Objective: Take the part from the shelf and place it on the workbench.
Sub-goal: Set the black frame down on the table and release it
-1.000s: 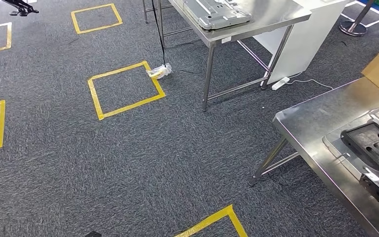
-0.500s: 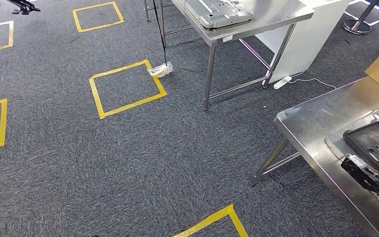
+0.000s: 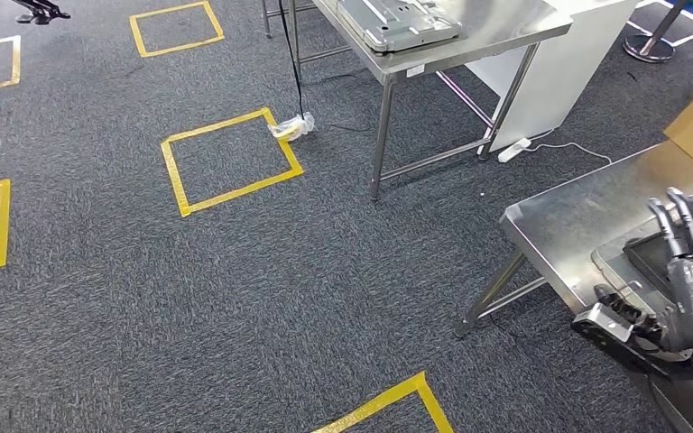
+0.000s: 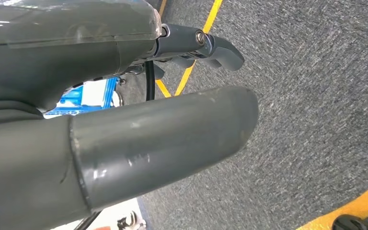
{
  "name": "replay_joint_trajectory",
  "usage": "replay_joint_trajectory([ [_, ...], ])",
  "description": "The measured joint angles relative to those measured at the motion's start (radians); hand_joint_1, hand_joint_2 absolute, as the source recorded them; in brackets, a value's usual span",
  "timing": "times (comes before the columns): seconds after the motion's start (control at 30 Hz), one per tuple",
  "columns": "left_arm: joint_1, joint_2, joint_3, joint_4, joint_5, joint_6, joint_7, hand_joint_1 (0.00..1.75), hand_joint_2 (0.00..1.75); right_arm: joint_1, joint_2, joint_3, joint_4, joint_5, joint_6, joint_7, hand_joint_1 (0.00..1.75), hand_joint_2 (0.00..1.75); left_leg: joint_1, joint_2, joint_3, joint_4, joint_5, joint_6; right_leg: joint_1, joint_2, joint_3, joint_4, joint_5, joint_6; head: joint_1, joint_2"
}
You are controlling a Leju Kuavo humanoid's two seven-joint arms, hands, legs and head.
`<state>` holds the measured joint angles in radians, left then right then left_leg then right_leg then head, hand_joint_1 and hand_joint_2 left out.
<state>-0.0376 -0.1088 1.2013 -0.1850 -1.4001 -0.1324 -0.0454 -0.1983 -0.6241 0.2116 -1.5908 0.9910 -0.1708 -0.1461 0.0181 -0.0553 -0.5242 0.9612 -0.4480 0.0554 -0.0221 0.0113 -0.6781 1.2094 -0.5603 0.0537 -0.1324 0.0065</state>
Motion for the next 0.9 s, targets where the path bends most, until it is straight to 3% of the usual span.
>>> replay_joint_trajectory([
  [0.03, 0.002, 0.000, 0.000, 0.000, 0.000, 0.000, 0.000, 0.00, 0.00, 0.013, 0.000, 0.008, -0.022, 0.003, 0.000, 0.004, 0.00, 0.00, 0.001, -0.001, -0.001, 0.001, -0.001, -0.002, -0.005, -0.003, -0.022, 0.046, -0.011, 0.004, 0.000, 0.000],
  [0.07, 0.003, -0.001, 0.000, 0.000, 0.000, 0.000, 0.000, 0.00, 0.00, 0.023, 0.000, 0.013, -0.041, 0.004, 0.000, 0.006, 0.00, 0.00, 0.002, -0.003, -0.001, 0.004, -0.003, -0.005, -0.010, -0.004, -0.027, 0.055, -0.003, 0.009, 0.000, 0.000],
  [0.1, 0.004, -0.002, 0.000, 0.000, 0.000, 0.000, 0.000, 0.00, 0.00, 0.029, 0.000, 0.018, -0.057, 0.004, -0.001, 0.007, 0.00, 0.00, 0.005, -0.006, -0.001, 0.008, -0.007, -0.010, -0.016, -0.004, -0.012, 0.026, 0.023, 0.014, 0.000, 0.000],
  [0.13, 0.004, -0.002, 0.000, 0.000, 0.000, 0.001, 0.000, 0.00, 0.00, 0.034, -0.001, 0.022, -0.071, 0.005, -0.003, 0.004, 0.00, 0.00, 0.009, -0.010, -0.001, 0.015, -0.012, -0.018, -0.022, 0.000, 0.021, -0.038, 0.059, 0.020, 0.000, 0.000],
  [0.17, 0.004, -0.002, 0.000, -0.001, 0.000, 0.002, 0.000, 0.00, 0.00, 0.039, -0.001, 0.026, -0.084, 0.008, -0.006, 0.000, 0.00, 0.00, 0.011, -0.016, -0.004, 0.024, -0.018, -0.027, -0.027, 0.016, 0.055, -0.101, 0.081, 0.026, 0.000, 0.000],
  [0.2, 0.004, -0.001, 0.000, -0.002, 0.000, 0.004, 0.000, 0.00, 0.00, 0.048, -0.002, 0.030, -0.097, 0.015, -0.011, -0.005, 0.00, 0.00, 0.013, -0.021, -0.009, 0.035, -0.025, -0.037, -0.028, 0.031, 0.081, -0.151, 0.095, 0.023, 0.000, 0.000],
  [0.27, 0.003, 0.001, 0.000, -0.004, -0.001, 0.009, 0.001, 0.00, 0.00, 0.074, -0.004, 0.045, -0.131, 0.039, -0.022, -0.009, 0.00, 0.00, 0.012, -0.032, -0.020, 0.046, -0.033, -0.054, -0.025, 0.047, 0.095, -0.177, 0.088, 0.005, 0.000, 0.000],
  [0.33, 0.004, -0.001, 0.001, -0.005, -0.001, 0.011, 0.005, 0.00, 0.00, 0.098, -0.005, 0.070, -0.171, 0.069, -0.031, 0.001, 0.00, 0.00, 0.015, -0.038, -0.023, 0.049, -0.036, -0.065, -0.019, 0.028, 0.094, -0.171, 0.086, -0.023, -0.001, 0.000],
  [0.4, 0.003, -0.002, 0.001, -0.005, -0.001, 0.012, 0.009, 0.00, 0.00, 0.120, -0.005, 0.099, -0.205, 0.101, -0.046, 0.017, 0.00, 0.00, 0.017, -0.006, -0.036, 0.085, -0.059, -0.071, -0.014, 0.008, 0.096, -0.171, 0.083, -0.043, -0.001, 0.000],
  [0.47, -0.001, -0.002, 0.001, -0.005, -0.001, 0.013, 0.011, 0.00, 0.00, 0.147, -0.003, 0.132, -0.225, 0.138, -0.065, 0.034, 0.00, 0.00, 0.014, 0.035, -0.086, 0.192, -0.117, -0.069, -0.005, -0.016, 0.099, -0.172, 0.080, -0.057, -0.001, 0.000],
  [0.5, -0.002, -0.002, 0.001, -0.005, -0.001, 0.014, 0.011, 0.00, 0.00, 0.160, -0.001, 0.150, -0.229, 0.157, -0.075, 0.041, 0.00, 0.00, 0.012, 0.043, -0.120, 0.261, -0.148, -0.067, 0.000, -0.028, 0.100, -0.172, 0.079, -0.061, -0.001, 0.000],
  [0.53, -0.002, -0.002, 0.002, -0.005, -0.001, 0.014, 0.012, 0.00, 0.00, 0.170, 0.003, 0.170, -0.230, 0.173, -0.084, 0.048, 0.00, 0.44, 0.010, 0.045, -0.148, 0.315, -0.167, -0.064, 0.006, -0.040, 0.100, -0.172, 0.077, -0.065, -0.001, 0.000],
  [0.57, -0.001, -0.002, 0.002, -0.005, -0.002, 0.014, 0.014, 0.00, 0.00, 0.177, 0.007, 0.190, -0.231, 0.186, -0.092, 0.055, 0.00, 0.87, 0.007, 0.046, -0.161, 0.340, -0.167, -0.060, 0.012, -0.052, 0.101, -0.171, 0.076, -0.068, -0.001, 0.000],
  [0.6, 0.000, -0.002, 0.002, -0.005, -0.003, 0.014, 0.015, 0.00, 0.00, 0.183, 0.012, 0.208, -0.231, 0.195, -0.099, 0.061, 0.00, 1.31, 0.002, 0.048, -0.156, 0.327, -0.149, -0.053, 0.017, -0.064, 0.102, -0.171, 0.074, -0.070, -0.001, 0.000],
  [0.63, 0.001, -0.001, 0.002, -0.005, -0.005, 0.014, 0.017, 0.00, 0.00, 0.187, 0.016, 0.223, -0.231, 0.203, -0.106, 0.067, 0.00, 1.75, -0.003, 0.053, -0.132, 0.277, -0.116, -0.044, 0.022, -0.075, 0.105, -0.171, 0.072, -0.072, -0.001, 0.000],
  [0.7, 0.000, 0.002, 0.002, -0.005, -0.011, 0.013, 0.017, 0.00, 0.00, 0.194, 0.024, 0.245, -0.231, 0.215, -0.117, 0.079, 0.00, 1.75, -0.019, 0.092, -0.067, 0.143, -0.058, -0.023, 0.029, -0.096, 0.111, -0.171, 0.068, -0.074, 0.000, 0.000],
  [0.73, -0.001, 0.004, 0.002, -0.005, -0.014, 0.013, 0.016, 0.00, 0.00, 0.199, 0.028, 0.255, -0.231, 0.222, -0.121, 0.085, 0.00, 1.75, -0.026, 0.108, -0.047, 0.099, -0.044, -0.015, 0.032, -0.106, 0.112, -0.171, 0.067, -0.072, 0.000, 0.000],
  [0.77, -0.002, 0.006, 0.002, -0.005, -0.015, 0.013, 0.014, 0.00, 0.00, 0.205, 0.031, 0.264, -0.231, 0.229, -0.125, 0.092, 0.00, 1.31, -0.032, 0.118, -0.039, 0.077, -0.041, -0.011, 0.033, -0.116, 0.113, -0.171, 0.066, -0.069, 0.000, 0.000],
  [0.83, 0.000, 0.009, 0.002, -0.005, -0.018, 0.013, 0.010, 0.00, 0.00, 0.217, 0.037, 0.280, -0.230, 0.241, -0.135, 0.103, 0.00, 0.44, -0.033, 0.100, -0.039, 0.067, -0.036, -0.007, 0.034, -0.134, 0.117, -0.175, 0.066, -0.061, 0.000, 0.000],
  [0.87, 0.003, 0.010, 0.002, -0.005, -0.018, 0.012, 0.009, 0.00, 0.00, 0.223, 0.040, 0.286, -0.230, 0.246, -0.141, 0.109, 0.00, 0.00, -0.031, 0.089, -0.036, 0.059, -0.031, -0.005, 0.032, -0.127, 0.120, -0.173, 0.063, -0.056, 0.000, 0.000],
  [0.9, 0.004, 0.011, 0.002, -0.005, -0.018, 0.012, 0.009, 0.00, 0.00, 0.230, 0.043, 0.292, -0.230, 0.252, -0.149, 0.114, 0.00, 0.00, -0.027, 0.079, -0.032, 0.050, -0.024, -0.001, 0.029, -0.105, 0.117, -0.162, 0.051, -0.050, 0.000, 0.000],
])
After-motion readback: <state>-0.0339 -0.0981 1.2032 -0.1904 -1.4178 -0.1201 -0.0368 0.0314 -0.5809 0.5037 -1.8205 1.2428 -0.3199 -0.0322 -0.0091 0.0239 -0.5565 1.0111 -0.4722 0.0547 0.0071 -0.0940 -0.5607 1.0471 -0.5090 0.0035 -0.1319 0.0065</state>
